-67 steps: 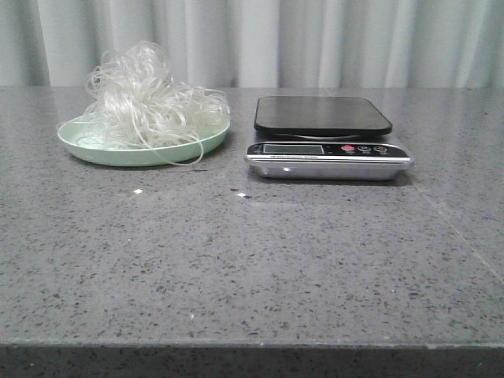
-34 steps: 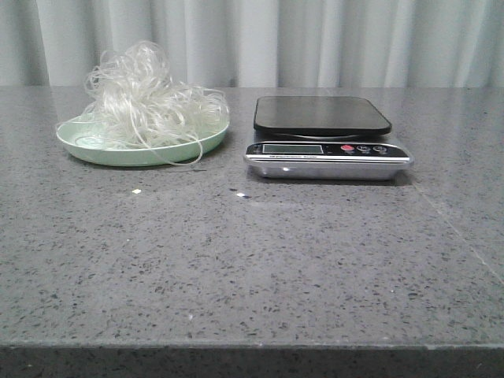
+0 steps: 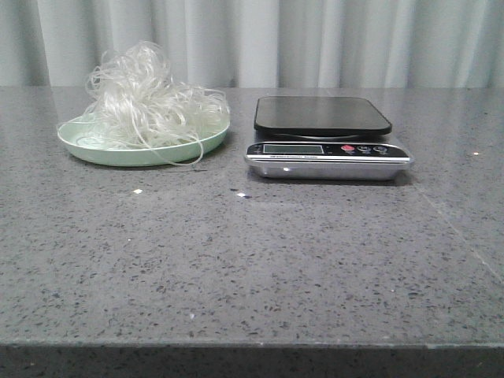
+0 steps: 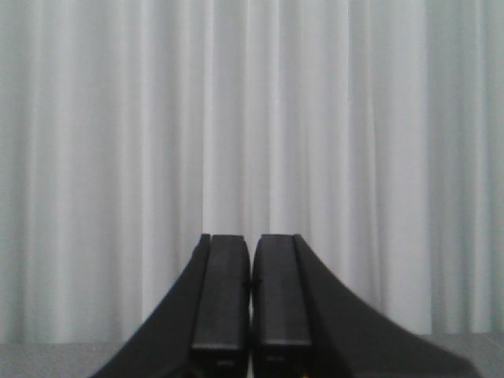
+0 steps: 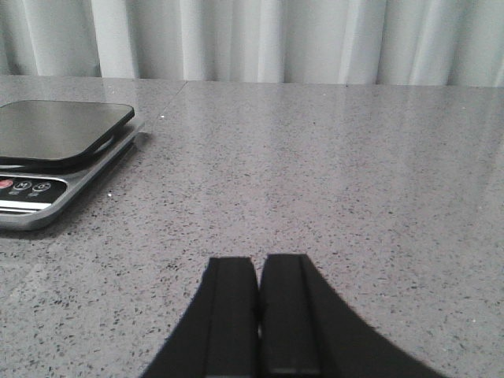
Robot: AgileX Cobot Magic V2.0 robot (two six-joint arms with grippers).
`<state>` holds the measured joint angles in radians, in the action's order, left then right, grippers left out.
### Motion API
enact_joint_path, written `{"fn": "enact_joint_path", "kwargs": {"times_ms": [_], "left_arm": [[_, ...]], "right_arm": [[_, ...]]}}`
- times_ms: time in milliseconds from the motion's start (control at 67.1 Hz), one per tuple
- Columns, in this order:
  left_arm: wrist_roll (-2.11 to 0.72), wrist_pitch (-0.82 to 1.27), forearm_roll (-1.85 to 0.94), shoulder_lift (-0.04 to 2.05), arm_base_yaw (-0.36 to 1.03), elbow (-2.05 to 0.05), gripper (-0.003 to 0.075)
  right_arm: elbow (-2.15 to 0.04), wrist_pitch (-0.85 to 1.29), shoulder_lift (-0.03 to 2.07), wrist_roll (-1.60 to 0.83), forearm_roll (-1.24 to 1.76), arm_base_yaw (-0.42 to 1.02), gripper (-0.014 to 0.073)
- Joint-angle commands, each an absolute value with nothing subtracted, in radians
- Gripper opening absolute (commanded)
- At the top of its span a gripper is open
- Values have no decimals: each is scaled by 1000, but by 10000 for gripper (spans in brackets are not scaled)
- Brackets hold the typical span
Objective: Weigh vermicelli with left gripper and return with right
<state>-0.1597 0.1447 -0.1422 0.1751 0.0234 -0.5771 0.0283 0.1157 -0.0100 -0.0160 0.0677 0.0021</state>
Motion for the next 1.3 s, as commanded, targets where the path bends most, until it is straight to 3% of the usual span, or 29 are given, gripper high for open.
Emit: {"fn": "enact_joint_path", "kwargs": {"times_ms": [0,149,253,402,506,923,1281], "left_arm": [[-151,250,-160,319,24,-746,139],[-153,410,-226,542,24,-940,182],[-181,493,-288,690,24,-1039,280],[-300,595,-431,898,24,-1173,484],[-320,626,-532,1027,24,-1261,561],[-345,810,-630,1472,88,-1603,569],[-318,810,-310,1633,286,-1715,569]], "right_arm": [[20,29,-26,-18,61,-4,150],[20,29,-26,-18,61,-4,150],[20,28,-26,-18,61,-4,150],[20,28,-26,-18,61,-4,150],[20,28,-26,-18,61,-4,150],[20,28,-26,-18,61,-4,150],[20,28,-26,-18,61,-4,150]]}}
